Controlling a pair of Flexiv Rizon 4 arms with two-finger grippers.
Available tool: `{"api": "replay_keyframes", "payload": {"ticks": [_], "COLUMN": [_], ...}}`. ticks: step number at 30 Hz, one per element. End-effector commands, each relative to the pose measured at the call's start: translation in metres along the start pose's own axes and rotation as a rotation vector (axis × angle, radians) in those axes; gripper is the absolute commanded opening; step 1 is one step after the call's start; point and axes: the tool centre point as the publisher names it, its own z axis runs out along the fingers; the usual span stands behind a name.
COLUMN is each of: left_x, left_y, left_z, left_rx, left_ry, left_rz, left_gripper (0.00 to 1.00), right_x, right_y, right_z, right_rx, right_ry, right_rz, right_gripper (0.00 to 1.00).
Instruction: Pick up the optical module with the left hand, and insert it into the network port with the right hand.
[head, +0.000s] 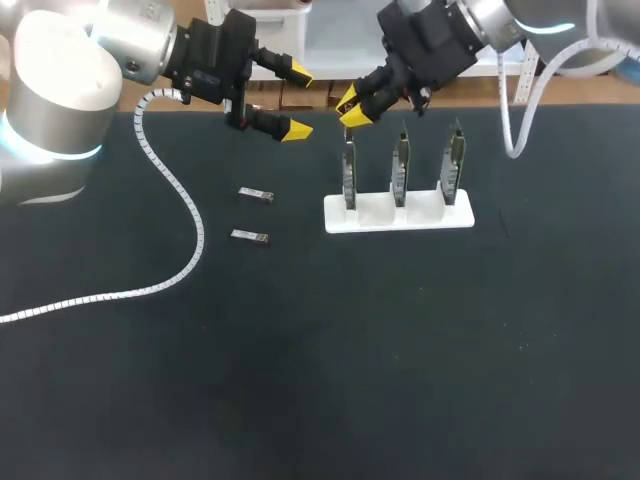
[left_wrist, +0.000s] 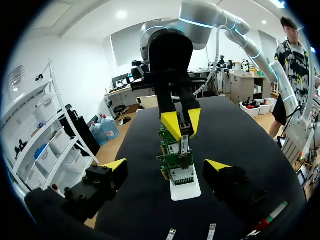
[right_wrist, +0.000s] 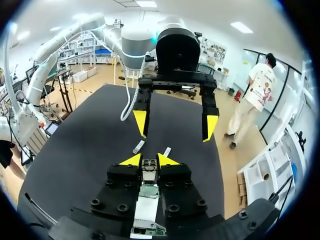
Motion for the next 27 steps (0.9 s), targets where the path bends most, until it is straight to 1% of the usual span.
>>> {"api": "replay_keyframes", "payload": {"ticks": [1, 7, 23, 27], "left_x": [0.000, 0.000, 0.000, 0.000], "left_y": [0.002, 0.002, 0.002, 0.002], "left_z": [0.000, 0.000, 0.000, 0.000], "left_rx": [0.005, 0.005, 0.005, 0.005], "left_ry": [0.004, 0.004, 0.004, 0.004], "left_rz": [-0.001, -0.001, -0.001, -0.001], "left_gripper": [1.00, 1.00, 1.00, 1.00], "right_x": [-0.006, -0.009, 0.001, 0.001], "right_y": [0.005, 0.004, 0.006, 0.006], "right_z": [-0.004, -0.007, -0.004, -0.004], "right_rx": [0.017, 0.029, 0.012, 0.025], "right_ry": [0.006, 0.013, 0.027, 0.039], "right_rz": [-0.012, -0.027, -0.006, -0.001], "right_gripper": [0.00, 0.00, 0.00, 0.00]}}
